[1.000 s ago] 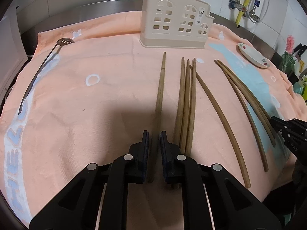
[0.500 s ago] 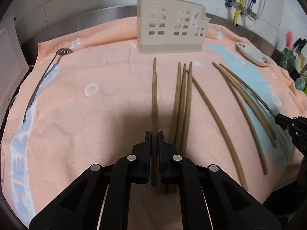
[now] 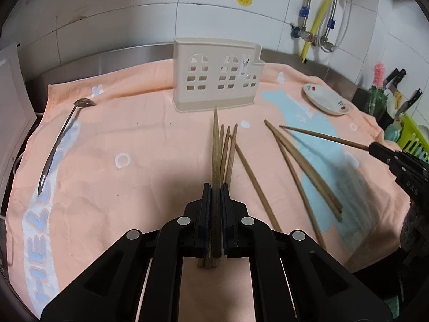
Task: Organize utensils
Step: 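Lift the chopstick upright with the right tool toward the cream caddy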
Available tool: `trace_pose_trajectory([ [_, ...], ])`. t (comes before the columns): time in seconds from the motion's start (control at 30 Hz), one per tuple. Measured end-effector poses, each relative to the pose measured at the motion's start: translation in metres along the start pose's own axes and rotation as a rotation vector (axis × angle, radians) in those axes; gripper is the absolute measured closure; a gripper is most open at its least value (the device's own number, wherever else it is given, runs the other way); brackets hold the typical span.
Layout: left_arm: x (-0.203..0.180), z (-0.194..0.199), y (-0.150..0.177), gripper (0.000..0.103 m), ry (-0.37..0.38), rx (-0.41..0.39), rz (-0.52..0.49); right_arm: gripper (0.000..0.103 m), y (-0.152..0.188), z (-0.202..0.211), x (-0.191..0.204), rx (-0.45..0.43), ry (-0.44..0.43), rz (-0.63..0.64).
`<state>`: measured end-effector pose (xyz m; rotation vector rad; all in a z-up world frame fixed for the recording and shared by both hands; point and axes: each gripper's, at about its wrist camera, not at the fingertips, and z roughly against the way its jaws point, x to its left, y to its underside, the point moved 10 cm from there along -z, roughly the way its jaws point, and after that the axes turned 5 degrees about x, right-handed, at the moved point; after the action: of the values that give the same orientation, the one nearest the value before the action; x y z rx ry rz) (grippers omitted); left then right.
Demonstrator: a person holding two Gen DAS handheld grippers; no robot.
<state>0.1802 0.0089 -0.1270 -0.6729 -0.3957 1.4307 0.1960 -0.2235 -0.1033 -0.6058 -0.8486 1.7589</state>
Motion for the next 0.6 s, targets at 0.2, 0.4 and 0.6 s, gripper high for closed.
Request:
trace_pose_trajectory([
  [0.2,0.005,0.007,-0.005,0.097,-0.006,-0.026,0.020,0.096,-0.017,0.002,0.003,-0.029,-0.005,0.015],
  [0.4,0.001,0.022,-0.026,0.097,-0.001,-0.082,0.000,0.096,-0.039,0.002,0.006,-0.040,-0.014,0.049],
  [0.6,-0.005,0.041,-0.069,0.097,-0.030,-0.147,-0.045,0.096,-0.086,-0.005,0.005,-0.033,-0.052,0.087],
])
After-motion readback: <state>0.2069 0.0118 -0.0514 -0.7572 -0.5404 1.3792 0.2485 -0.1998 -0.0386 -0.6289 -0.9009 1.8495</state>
